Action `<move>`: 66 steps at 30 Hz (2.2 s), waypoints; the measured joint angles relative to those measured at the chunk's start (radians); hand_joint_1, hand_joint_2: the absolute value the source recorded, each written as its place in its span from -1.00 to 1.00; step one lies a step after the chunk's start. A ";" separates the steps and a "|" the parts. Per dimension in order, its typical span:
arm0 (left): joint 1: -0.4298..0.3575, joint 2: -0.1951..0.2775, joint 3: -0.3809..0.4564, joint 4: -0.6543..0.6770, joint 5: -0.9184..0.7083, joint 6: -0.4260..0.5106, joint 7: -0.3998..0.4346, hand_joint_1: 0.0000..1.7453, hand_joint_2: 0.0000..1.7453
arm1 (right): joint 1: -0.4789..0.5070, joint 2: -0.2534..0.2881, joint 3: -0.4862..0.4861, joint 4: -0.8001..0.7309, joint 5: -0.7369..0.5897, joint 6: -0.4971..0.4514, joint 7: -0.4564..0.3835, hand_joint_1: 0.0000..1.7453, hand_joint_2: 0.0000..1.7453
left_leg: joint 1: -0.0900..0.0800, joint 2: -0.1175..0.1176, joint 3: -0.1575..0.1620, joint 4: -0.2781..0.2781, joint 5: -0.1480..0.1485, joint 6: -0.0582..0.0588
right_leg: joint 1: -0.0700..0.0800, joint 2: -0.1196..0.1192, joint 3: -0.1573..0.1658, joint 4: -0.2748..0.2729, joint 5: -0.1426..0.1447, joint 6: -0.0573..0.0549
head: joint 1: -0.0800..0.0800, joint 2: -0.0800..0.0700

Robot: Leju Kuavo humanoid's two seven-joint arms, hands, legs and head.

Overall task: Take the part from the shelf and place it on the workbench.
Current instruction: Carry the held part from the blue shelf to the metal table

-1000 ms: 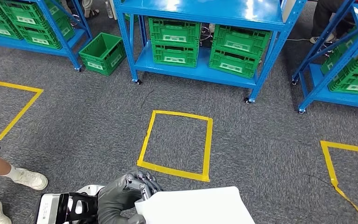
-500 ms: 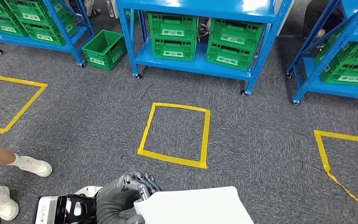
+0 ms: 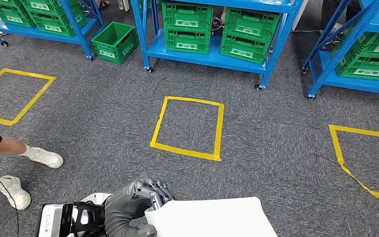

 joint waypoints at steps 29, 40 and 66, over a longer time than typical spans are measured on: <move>0.000 0.015 -0.001 -0.009 -0.016 0.001 0.009 1.00 1.00 | 0.005 0.041 -0.001 0.000 0.036 -0.006 0.002 -1.00 -1.00 | 0.013 -0.049 0.075 -0.008 -0.060 0.001 | -0.013 0.001 -0.095 0.041 0.032 0.019 | -0.002 0.000; 0.013 0.020 0.000 -0.010 -0.034 0.001 0.002 1.00 1.00 | 0.012 0.039 -0.002 0.000 0.054 0.008 0.001 -1.00 -1.00 | 0.023 -0.010 -0.066 0.310 -0.216 -0.049 | -0.004 -0.026 -0.088 -0.004 0.068 -0.037 | -0.007 0.000; 0.019 0.022 0.005 -0.019 -0.044 0.002 -0.001 1.00 1.00 | 0.005 0.040 -0.002 0.000 0.064 0.011 0.000 -1.00 -1.00 | 0.006 -0.092 0.031 0.056 -0.088 -0.026 | -0.006 0.017 -0.103 0.011 0.067 -0.032 | -0.003 0.000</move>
